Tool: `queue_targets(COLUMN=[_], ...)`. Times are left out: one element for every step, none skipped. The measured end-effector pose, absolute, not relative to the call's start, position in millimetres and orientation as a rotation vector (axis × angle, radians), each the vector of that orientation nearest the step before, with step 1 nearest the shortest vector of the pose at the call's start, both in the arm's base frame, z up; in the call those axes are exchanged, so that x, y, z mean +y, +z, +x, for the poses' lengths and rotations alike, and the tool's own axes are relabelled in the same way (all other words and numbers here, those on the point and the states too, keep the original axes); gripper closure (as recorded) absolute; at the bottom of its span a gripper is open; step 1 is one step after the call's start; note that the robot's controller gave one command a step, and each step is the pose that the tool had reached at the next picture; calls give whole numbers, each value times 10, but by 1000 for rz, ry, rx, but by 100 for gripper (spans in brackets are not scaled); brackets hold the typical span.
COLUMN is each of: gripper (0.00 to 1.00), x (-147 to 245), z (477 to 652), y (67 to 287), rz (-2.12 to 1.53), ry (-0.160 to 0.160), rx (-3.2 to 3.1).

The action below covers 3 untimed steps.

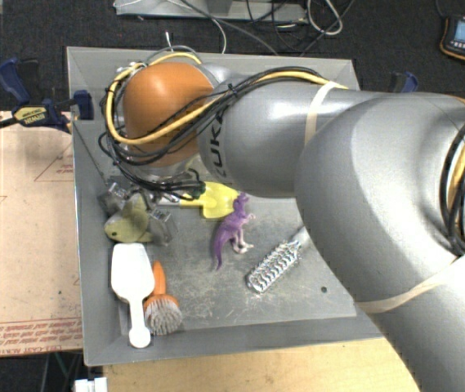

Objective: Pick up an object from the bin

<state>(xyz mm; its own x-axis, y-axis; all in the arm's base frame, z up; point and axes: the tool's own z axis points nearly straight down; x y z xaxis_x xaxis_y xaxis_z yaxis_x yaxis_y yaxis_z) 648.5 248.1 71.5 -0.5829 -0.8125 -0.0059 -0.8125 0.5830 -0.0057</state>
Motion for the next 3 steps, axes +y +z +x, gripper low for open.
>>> queue_targets(gripper=[100, 100, 100], x=[2525, 2524, 2519], z=[6525, 6525, 6493], y=[724, 727, 973], rz=[-1728, -1727, -1734], ry=[6, 7, 12], rx=[2600, 2601, 2608])
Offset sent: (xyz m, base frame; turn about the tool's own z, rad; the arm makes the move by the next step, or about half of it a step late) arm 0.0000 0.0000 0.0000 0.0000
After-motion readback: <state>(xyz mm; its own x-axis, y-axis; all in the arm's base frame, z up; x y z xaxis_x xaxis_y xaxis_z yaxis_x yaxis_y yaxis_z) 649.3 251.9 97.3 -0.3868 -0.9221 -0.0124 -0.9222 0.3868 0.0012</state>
